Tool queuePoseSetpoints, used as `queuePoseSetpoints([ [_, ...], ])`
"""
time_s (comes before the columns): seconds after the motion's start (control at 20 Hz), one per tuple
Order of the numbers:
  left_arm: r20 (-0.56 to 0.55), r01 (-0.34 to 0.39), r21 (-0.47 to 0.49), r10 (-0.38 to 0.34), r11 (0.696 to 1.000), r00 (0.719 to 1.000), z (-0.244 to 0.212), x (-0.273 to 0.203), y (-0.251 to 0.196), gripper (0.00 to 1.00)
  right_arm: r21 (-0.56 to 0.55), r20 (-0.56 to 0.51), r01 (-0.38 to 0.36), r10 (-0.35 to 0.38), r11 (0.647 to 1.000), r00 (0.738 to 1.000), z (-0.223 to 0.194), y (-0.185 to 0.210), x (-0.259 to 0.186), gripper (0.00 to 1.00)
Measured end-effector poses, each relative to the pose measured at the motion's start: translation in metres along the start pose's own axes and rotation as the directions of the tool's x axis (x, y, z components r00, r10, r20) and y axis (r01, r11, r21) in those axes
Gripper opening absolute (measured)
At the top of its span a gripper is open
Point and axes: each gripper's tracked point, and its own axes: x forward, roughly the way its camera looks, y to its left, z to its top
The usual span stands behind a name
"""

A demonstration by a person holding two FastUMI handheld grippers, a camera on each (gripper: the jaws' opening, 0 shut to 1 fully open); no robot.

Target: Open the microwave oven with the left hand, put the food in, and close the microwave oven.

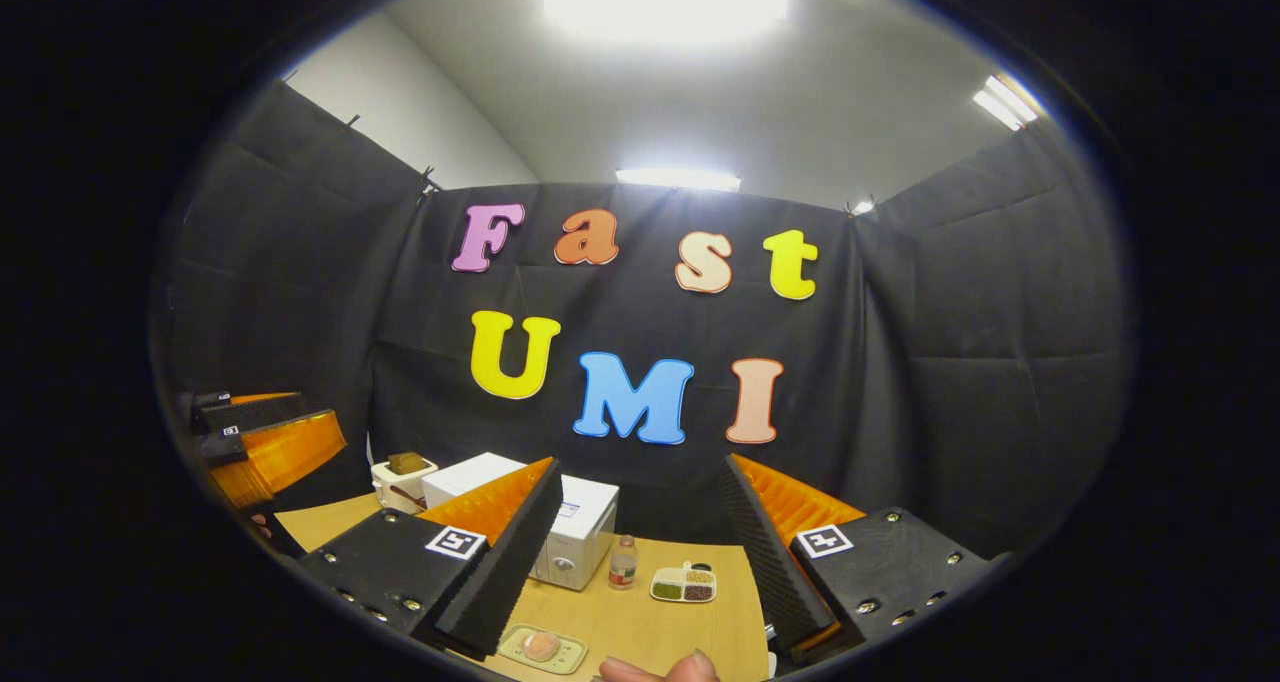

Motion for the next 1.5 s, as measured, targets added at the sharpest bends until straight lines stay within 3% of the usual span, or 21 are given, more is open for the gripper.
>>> queuePoseSetpoints([
  [0.2,-0.042,-0.028,0.029,0.029,0.999,0.999,-0.014,0.007,0.0,0.99,0.001,0.004,-0.024,0.024,1.0,1.0,-0.002,0.002,0.006,0.97],
  [0.25,-0.047,-0.04,0.036,0.041,0.999,0.998,-0.018,0.01,-0.001,0.94,0.006,-0.002,-0.034,0.034,0.999,0.999,-0.005,0.004,0.008,0.97],
  [0.6,-0.09,-0.074,0.08,0.081,0.994,0.993,-0.06,0.043,-0.008,0.93,0.082,-0.048,-0.042,0.046,0.996,0.998,-0.038,-0.01,0.032,0.97],
  [0.8,-0.06,-0.02,0.066,0.024,0.998,0.998,-0.081,0.074,-0.005,0.94,0.065,-0.038,0.022,-0.019,0.998,0.999,-0.035,-0.006,0.051,0.97],
  [1.0,-0.09,0.052,0.049,-0.047,0.997,0.995,-0.129,0.115,0.021,0.96,0.011,-0.057,0.08,-0.079,0.997,0.995,-0.041,0.019,0.069,0.97],
  [1.5,-0.209,0.212,0.083,-0.191,0.974,0.959,-0.285,0.202,0.031,0.96,-0.136,-0.156,0.267,-0.287,0.954,0.945,-0.063,0.013,0.094,0.97],
])
